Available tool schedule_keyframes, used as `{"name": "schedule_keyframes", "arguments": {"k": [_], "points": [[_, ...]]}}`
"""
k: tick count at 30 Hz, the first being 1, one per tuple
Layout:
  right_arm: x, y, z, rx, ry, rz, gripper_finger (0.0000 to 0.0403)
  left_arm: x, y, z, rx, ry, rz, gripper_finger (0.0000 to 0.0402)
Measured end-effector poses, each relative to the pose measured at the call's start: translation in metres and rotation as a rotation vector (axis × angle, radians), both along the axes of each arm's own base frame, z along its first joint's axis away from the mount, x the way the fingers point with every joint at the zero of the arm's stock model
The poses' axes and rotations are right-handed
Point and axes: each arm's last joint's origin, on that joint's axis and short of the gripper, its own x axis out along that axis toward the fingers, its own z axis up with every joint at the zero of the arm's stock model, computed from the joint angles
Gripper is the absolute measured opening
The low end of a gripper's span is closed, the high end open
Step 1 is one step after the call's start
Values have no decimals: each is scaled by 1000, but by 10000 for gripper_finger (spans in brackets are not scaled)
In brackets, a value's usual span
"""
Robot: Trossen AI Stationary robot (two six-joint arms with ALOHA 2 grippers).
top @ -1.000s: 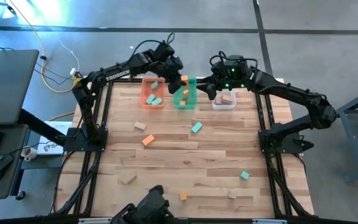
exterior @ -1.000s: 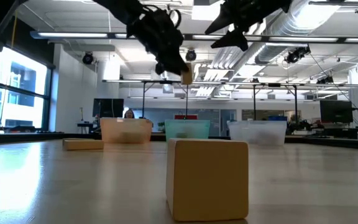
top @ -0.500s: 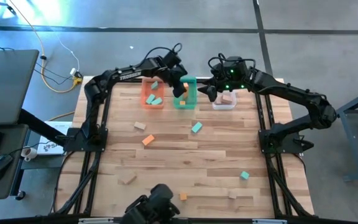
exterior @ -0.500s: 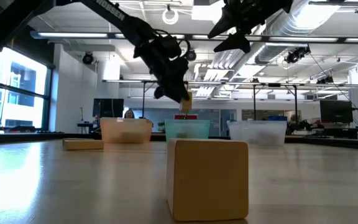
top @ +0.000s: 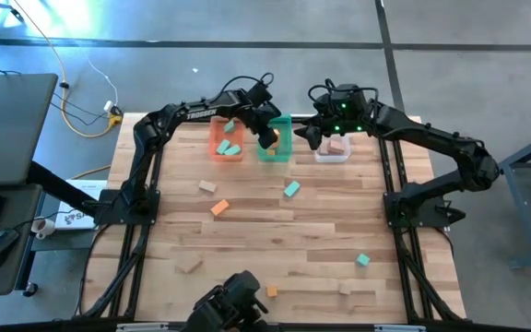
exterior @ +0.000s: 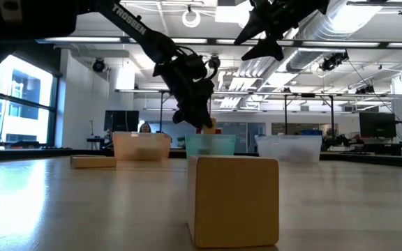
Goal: Sort & place blocks by color
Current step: Put the yellow block into the green bin, then put the light blue block into the orange bin
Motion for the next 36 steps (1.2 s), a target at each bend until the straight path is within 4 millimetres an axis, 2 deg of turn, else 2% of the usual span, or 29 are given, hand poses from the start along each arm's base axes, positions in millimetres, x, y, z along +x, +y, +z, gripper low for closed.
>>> {"name": "schedule_keyframes", "arguments": {"k": [7, 12, 25, 36], "points": [[-1, 4, -4, 76, 32, -22, 243, 0, 1, -6, -34, 13, 33, 139], [0, 20, -12, 146, 112, 13, 243, -1, 2, -6, -36, 19, 39, 159], [3, 89, -28, 442, 349, 33, 243, -13, 11, 0, -7, 22, 47, 220], [-10, 147, -38, 532, 580, 19, 243, -20, 4, 21, -16, 13, 32, 225]]}}
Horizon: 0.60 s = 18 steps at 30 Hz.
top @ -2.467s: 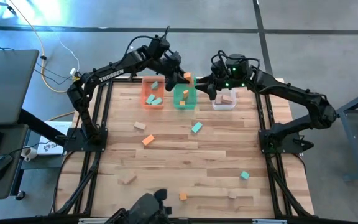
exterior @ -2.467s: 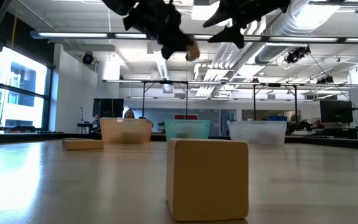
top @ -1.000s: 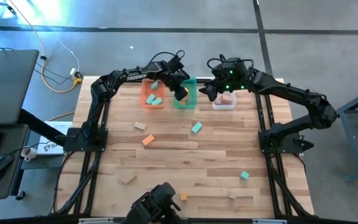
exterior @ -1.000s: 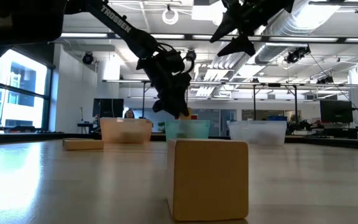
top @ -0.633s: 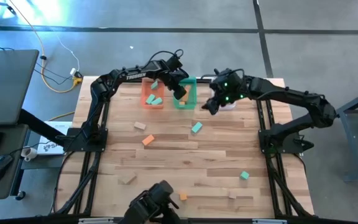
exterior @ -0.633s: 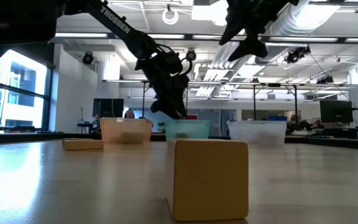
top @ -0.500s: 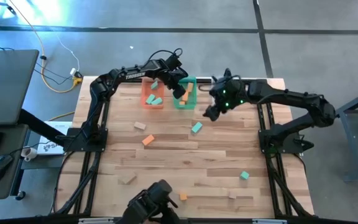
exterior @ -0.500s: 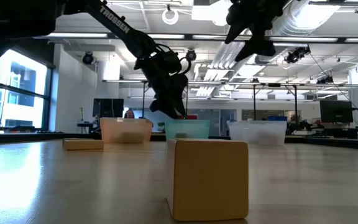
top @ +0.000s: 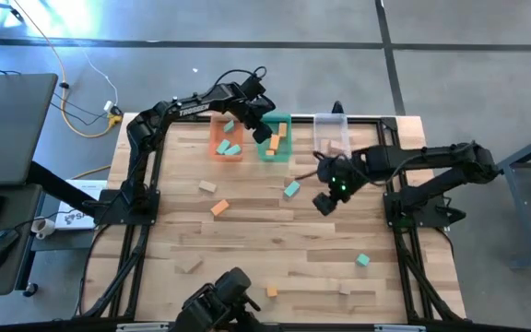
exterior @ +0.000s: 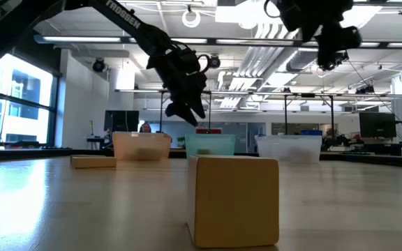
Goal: Sort & place blocks by color
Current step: Put the light blue block into the orange bin
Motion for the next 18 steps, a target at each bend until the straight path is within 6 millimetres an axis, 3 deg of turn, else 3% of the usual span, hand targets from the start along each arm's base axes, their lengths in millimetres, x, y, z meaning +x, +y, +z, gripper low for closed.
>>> {"name": "schedule_keyframes", "arguments": {"k": [9, 18], "points": [[-19, 32, -5, 22, 189, 12, 243, 0, -24, 43, 39, -67, -7, 225], [-34, 61, -8, -45, 264, 96, 243, 6, -67, 90, 95, -162, -74, 225]]}}
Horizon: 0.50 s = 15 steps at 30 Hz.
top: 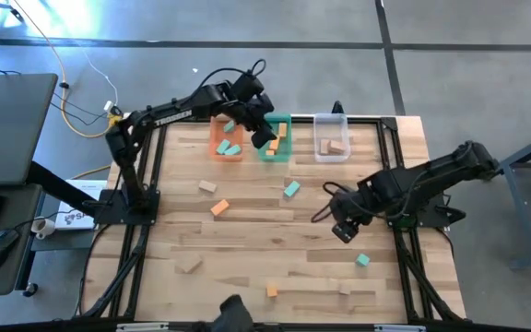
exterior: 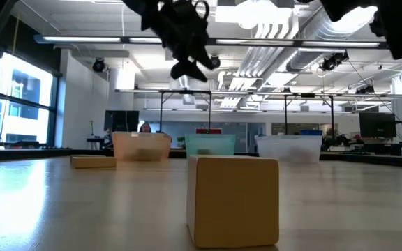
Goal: Sort & place blocks by color
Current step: Put the light blue block into the orange bin
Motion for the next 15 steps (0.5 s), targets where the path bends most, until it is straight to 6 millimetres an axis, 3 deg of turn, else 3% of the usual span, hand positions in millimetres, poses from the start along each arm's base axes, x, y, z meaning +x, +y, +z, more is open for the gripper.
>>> {"name": "schedule_keyframes", "arguments": {"k": [7, 15], "points": [[-14, 21, -29, -3, 85, 57, 243, 8, -36, 22, 16, -49, -70, 225], [-25, 40, -60, 42, 101, 82, 243, 22, -68, 25, 1, -56, -143, 225]]}}
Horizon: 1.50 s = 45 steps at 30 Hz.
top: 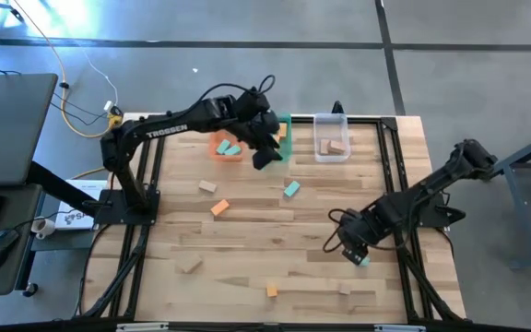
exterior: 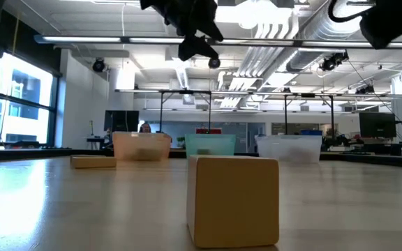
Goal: Sort & place blocks by color
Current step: Put the light blue block into the orange bin
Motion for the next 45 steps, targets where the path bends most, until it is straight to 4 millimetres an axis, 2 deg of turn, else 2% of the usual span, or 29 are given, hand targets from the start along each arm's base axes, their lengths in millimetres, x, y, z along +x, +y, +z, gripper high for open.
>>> {"name": "schedule_keyframes", "arguments": {"k": [8, 15, 22, 34, 38, 43, 45], "points": [[-13, 13, -34, 31, 15, -25, 243, 11, -27, 0, -24, 3, -53, 225], [-23, 21, -56, 61, -2, -42, 243, 17, -41, 0, -8, 10, -77, 225], [-30, 25, -62, 56, 9, -40, 243, 18, -44, -1, 17, 25, -47, 225], [-23, 34, -83, 7, 46, -32, 240, 18, -44, -1, 9, 25, -38, 225], [-19, 37, -85, 33, 28, -40, 203, 18, -44, -1, 7, 25, -39, 225], [-18, 38, -84, 49, 26, -62, 101, 18, -44, -1, 7, 24, -40, 225], [-17, 38, -84, 54, 26, -63, 87, 18, -44, -1, 7, 24, -40, 225]]}}
